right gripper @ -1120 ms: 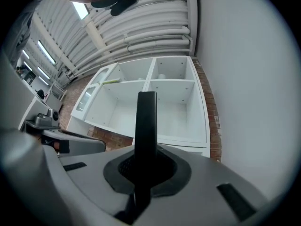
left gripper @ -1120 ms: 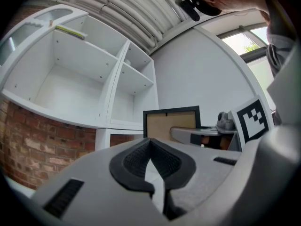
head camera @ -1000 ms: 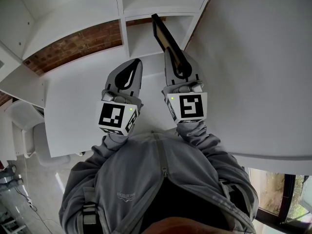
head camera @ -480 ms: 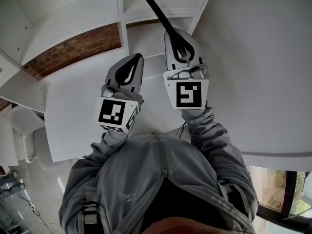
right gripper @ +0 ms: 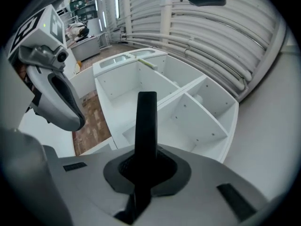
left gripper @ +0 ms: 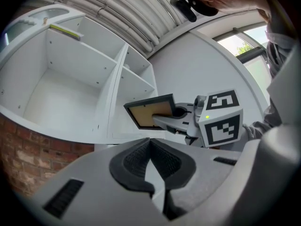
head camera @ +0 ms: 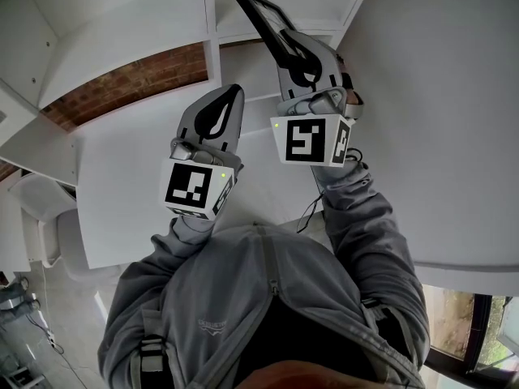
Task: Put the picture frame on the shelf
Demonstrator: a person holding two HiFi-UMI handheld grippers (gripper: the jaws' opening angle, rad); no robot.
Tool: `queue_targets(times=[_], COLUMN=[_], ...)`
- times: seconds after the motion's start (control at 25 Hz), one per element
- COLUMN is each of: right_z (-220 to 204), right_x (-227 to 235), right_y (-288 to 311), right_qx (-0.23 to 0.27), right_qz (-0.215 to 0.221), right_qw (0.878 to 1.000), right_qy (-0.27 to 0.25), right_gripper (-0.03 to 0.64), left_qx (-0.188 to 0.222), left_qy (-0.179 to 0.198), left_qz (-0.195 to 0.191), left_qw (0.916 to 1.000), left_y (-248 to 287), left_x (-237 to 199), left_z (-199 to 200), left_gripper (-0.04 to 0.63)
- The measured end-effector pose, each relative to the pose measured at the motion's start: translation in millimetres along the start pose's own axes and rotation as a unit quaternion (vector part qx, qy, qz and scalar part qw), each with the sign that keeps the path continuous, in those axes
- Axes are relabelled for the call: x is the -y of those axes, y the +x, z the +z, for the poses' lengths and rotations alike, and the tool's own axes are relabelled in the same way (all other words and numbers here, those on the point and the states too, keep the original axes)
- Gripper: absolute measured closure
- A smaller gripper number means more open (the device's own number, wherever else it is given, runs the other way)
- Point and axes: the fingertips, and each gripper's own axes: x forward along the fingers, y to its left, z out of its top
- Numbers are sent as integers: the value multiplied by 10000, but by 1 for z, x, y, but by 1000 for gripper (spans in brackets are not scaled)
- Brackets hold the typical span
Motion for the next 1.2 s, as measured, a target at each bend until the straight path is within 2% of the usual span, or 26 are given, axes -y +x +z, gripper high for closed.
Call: queue_targets(times=[0.44, 0.68, 1.2], right_z=[-13, -20, -30], right_x=[-17, -29, -47], right_y=[34, 53, 79], right_qx=[-341, -602, -754], right_qz=[354, 614, 942], right_qw=[9932, 9812, 9558], right_qy=[-1059, -1728, -2681], right_gripper=[583, 583, 581], left_qx=[44, 54, 251], left_qy=[-15, -52, 103], left_qz=[39, 53, 115], left_qw=[10000, 10000, 9996], left_y=[10, 14, 33], left_x=[-9, -12, -29], left_z=[2, 0, 13], left_gripper=[588, 588, 588])
